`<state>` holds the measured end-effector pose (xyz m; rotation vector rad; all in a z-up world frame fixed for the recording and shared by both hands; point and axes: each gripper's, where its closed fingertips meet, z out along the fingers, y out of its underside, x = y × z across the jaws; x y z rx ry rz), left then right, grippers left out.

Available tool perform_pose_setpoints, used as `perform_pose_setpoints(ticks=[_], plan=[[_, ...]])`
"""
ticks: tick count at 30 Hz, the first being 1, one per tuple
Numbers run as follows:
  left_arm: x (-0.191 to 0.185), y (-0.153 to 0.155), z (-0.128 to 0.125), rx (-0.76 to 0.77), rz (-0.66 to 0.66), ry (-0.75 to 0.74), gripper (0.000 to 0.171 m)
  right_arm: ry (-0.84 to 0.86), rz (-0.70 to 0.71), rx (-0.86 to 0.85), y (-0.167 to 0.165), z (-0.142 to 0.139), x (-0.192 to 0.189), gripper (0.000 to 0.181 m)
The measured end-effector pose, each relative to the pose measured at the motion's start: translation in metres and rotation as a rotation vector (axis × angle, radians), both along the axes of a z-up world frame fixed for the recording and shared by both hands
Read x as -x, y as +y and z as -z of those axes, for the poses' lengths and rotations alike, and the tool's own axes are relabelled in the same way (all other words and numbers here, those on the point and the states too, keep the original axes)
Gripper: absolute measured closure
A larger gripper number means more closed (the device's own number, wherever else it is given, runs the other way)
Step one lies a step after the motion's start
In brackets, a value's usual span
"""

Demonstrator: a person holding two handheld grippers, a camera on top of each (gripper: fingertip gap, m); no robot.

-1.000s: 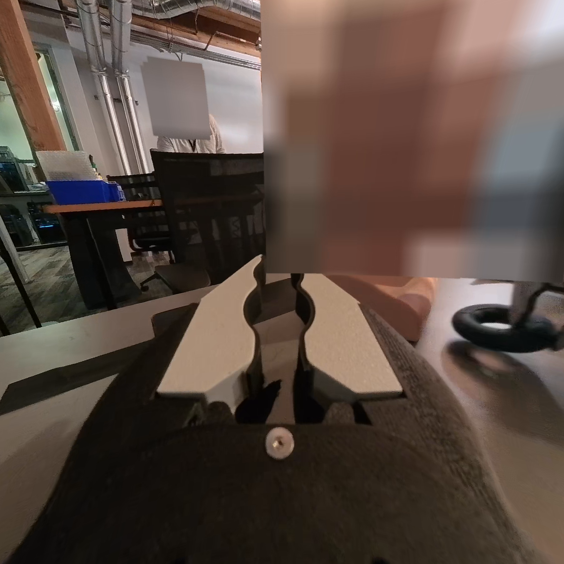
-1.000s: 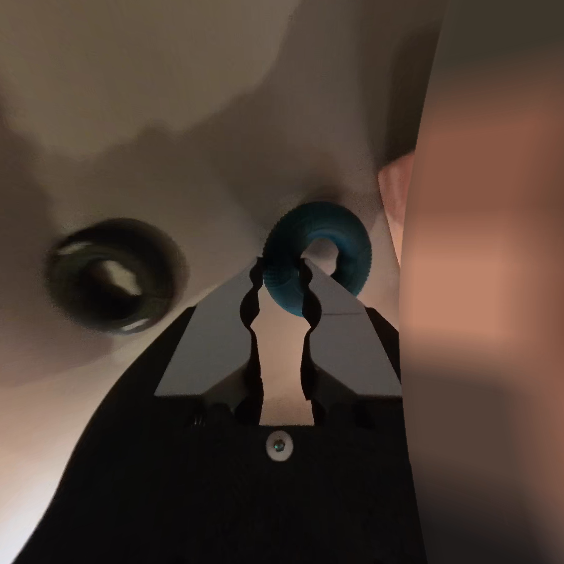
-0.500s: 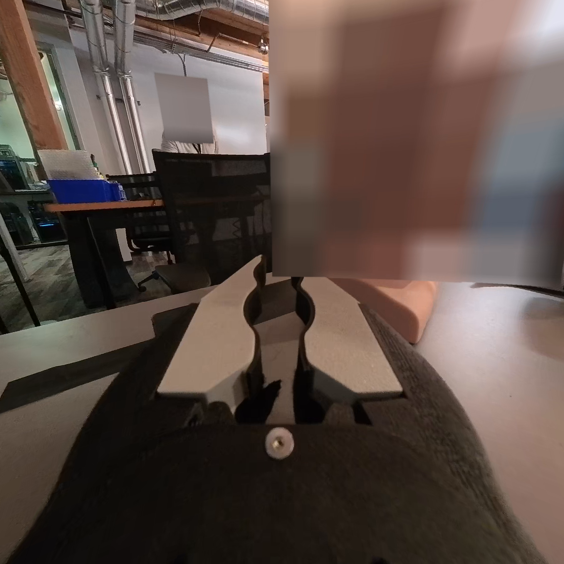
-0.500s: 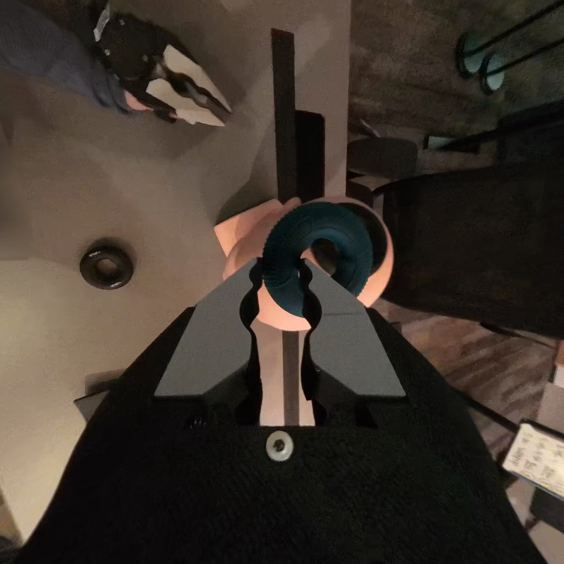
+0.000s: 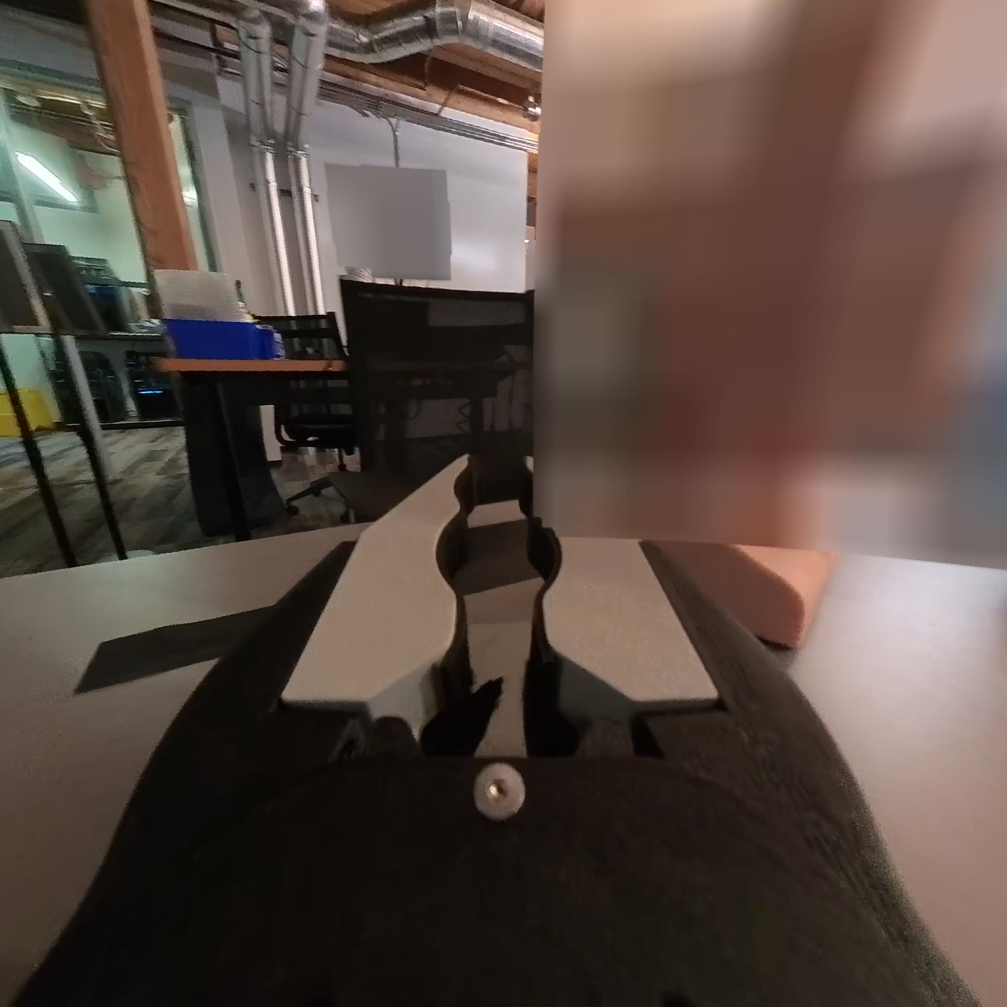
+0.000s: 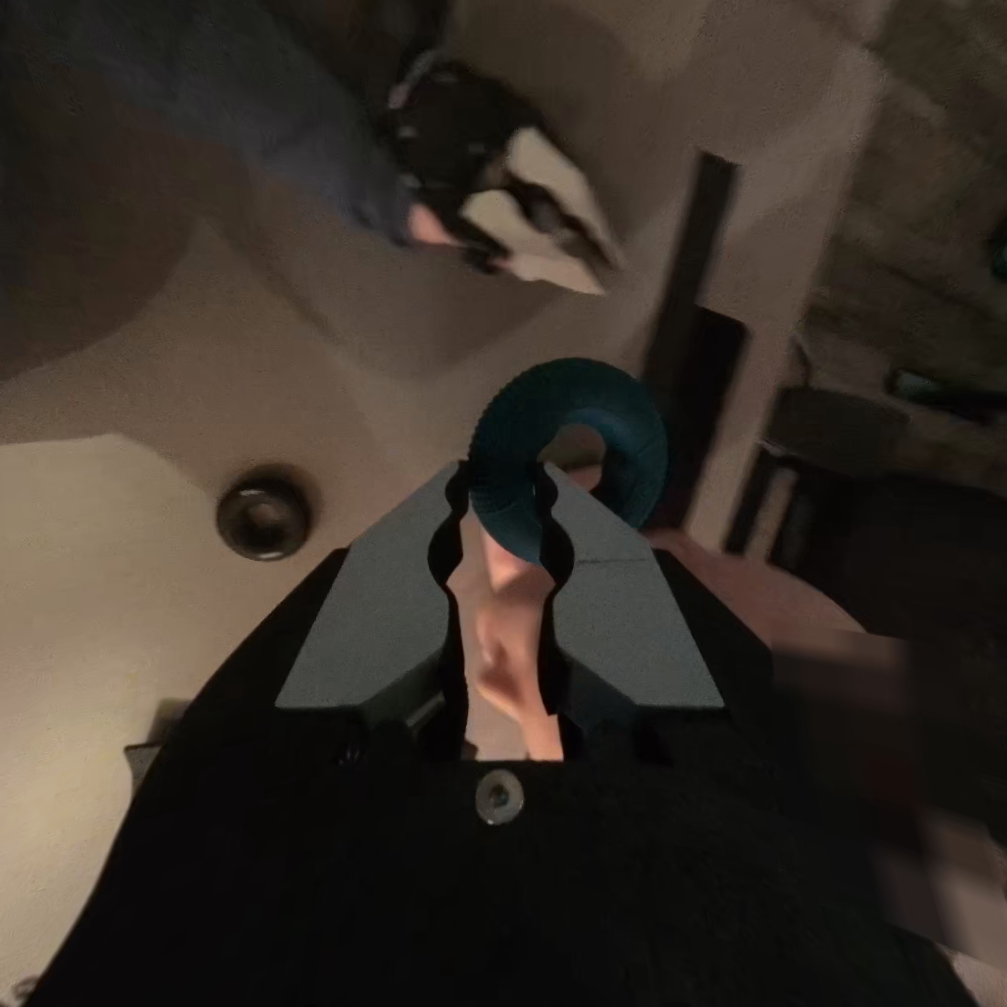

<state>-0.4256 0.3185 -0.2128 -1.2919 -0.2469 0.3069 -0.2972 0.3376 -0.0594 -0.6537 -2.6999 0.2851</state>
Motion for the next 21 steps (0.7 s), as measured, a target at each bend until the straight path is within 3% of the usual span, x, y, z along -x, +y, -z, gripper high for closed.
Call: perform_pose_setpoints(ticks=[3,6,8,10,11,13,15,16,18,19,21], plan=[[0.009,-0.007,-0.002,-0.028,-0.024,-0.036,0.158,-0.151,-0.145,0.029,-0.054,0.129,-0.035,0.159],[0.005,-0.003,0.003,-0.016,0.004,-0.065,0.158,-0.213,-0.136,0.08,-0.075,0.236,-0.049,0.159],[0.0,0.001,0.003,-0.005,0.018,-0.046,0.157,-0.201,-0.075,0.138,-0.08,0.269,-0.048,0.157],[-0.005,0.004,0.004,0.015,0.024,-0.014,0.157,-0.199,-0.017,0.134,-0.076,0.274,-0.048,0.122],[-0.007,0.005,0.004,0.023,0.026,-0.002,0.157,-0.186,-0.003,0.103,-0.071,0.263,-0.049,0.117],[-0.009,0.007,0.004,0.029,0.03,0.009,0.157,-0.064,-0.015,0.038,-0.064,0.204,-0.042,0.123],[-0.01,0.008,0.005,0.031,0.034,0.01,0.157,0.168,0.064,0.008,-0.045,0.109,-0.017,0.142],[-0.01,0.008,0.005,0.03,0.034,0.011,0.157,0.32,0.183,-0.007,-0.02,0.054,0.003,0.151],[-0.01,0.008,0.004,0.028,0.033,0.015,0.157,0.55,0.487,-0.068,0.052,-0.04,0.034,0.145],[-0.011,0.008,0.004,0.029,0.034,0.016,0.157,0.564,0.611,-0.086,0.084,-0.063,0.042,0.14],[-0.011,0.007,0.004,0.026,0.035,0.015,0.157,0.439,0.779,-0.1,0.123,-0.065,0.049,0.138]])
